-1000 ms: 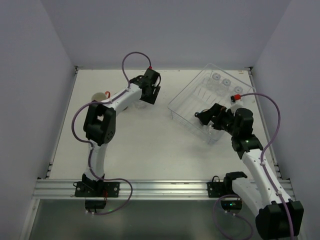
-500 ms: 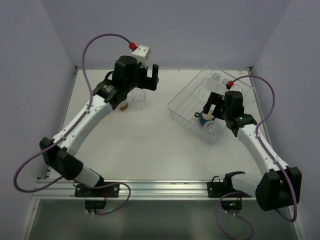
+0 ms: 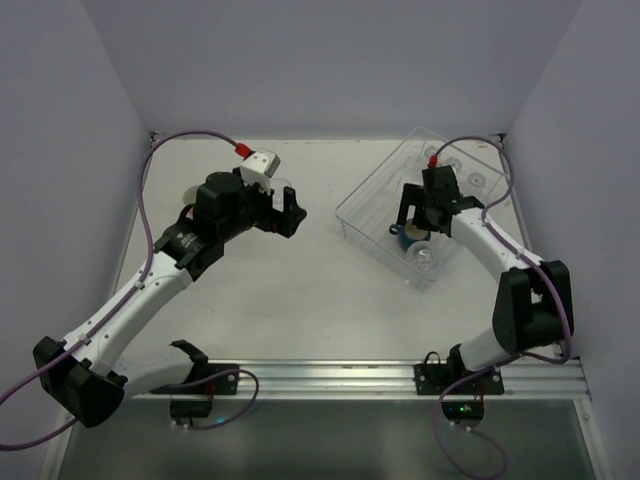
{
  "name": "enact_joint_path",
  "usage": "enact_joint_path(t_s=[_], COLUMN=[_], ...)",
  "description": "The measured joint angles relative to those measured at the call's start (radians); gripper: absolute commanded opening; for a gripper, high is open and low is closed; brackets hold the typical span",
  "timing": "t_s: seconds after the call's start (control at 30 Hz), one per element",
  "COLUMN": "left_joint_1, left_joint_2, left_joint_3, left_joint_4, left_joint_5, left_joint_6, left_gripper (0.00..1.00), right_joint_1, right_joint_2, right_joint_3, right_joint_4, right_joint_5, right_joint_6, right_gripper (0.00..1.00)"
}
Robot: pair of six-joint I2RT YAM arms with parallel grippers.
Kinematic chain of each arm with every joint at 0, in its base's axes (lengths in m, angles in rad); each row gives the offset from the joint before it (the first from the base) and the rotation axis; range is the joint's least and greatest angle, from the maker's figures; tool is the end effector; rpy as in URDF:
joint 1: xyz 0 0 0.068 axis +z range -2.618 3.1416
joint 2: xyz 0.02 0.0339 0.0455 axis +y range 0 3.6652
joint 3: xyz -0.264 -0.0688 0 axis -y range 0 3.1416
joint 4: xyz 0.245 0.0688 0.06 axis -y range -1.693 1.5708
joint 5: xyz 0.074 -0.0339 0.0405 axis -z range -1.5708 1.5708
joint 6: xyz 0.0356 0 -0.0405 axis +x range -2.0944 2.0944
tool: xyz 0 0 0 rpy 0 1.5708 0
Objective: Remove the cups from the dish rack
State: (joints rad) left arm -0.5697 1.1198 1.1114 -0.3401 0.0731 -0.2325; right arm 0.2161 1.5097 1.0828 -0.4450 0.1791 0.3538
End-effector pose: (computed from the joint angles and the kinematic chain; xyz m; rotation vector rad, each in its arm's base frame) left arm 0.2119 -0.1388 0.3716 0.3794 1.9291 -0.6038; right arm 0.3158 0.0628 0.2467 0.2458 2.4118 0.0394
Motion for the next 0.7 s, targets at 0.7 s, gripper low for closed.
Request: enact_joint_path(t_s=[0.7], left_joint_1=[0.000], left_joint_2=[-0.006], left_joint_3=[-0.063], left_joint_4=[0.048], left_joint_5=[0.076], left_joint_6=[-0.001], left_gripper=[1.00], right_joint_1=[0.007], right_joint_2=[0.119], right_joint_3=[-0.010], right_joint_4=[0.022], right_joint_5=[0.000], right_joint_6=[0.016], right_gripper=[0.73])
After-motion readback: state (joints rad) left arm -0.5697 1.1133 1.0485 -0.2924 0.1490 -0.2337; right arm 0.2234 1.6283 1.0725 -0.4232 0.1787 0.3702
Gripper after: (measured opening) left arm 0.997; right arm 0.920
